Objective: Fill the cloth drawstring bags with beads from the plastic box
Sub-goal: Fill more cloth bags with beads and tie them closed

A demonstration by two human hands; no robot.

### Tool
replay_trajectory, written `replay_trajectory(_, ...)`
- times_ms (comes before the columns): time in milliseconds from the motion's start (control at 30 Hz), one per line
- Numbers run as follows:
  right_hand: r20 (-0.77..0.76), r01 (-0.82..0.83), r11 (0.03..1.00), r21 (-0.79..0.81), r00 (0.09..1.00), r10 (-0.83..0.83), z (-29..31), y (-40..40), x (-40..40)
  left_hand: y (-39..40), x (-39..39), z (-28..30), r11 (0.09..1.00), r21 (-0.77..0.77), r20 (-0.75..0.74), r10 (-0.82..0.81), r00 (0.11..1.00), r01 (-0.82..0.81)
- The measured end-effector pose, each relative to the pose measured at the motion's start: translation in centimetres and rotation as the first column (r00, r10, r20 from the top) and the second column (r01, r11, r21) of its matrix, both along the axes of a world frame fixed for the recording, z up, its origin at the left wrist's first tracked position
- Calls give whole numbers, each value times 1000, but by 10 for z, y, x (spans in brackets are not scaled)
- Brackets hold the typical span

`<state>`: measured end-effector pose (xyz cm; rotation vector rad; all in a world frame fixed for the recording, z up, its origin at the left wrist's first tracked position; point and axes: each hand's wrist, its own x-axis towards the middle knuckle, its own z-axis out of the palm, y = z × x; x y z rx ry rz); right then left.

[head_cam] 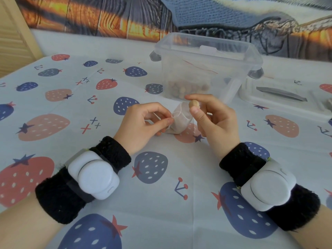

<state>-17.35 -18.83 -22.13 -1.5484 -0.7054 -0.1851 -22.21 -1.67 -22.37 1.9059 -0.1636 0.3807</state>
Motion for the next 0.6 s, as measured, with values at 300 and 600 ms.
replay_trajectory(300, -365, 12, 994, 105, 930, 27, 6, 0, 1, 0, 0, -1, 1000, -6, 0, 2, 1000, -2)
replay_trajectory(600, -809, 344, 793, 503, 510, 292, 5, -18, 31, 3, 3, -3, 999, -46, -6, 11, 1000, -12)
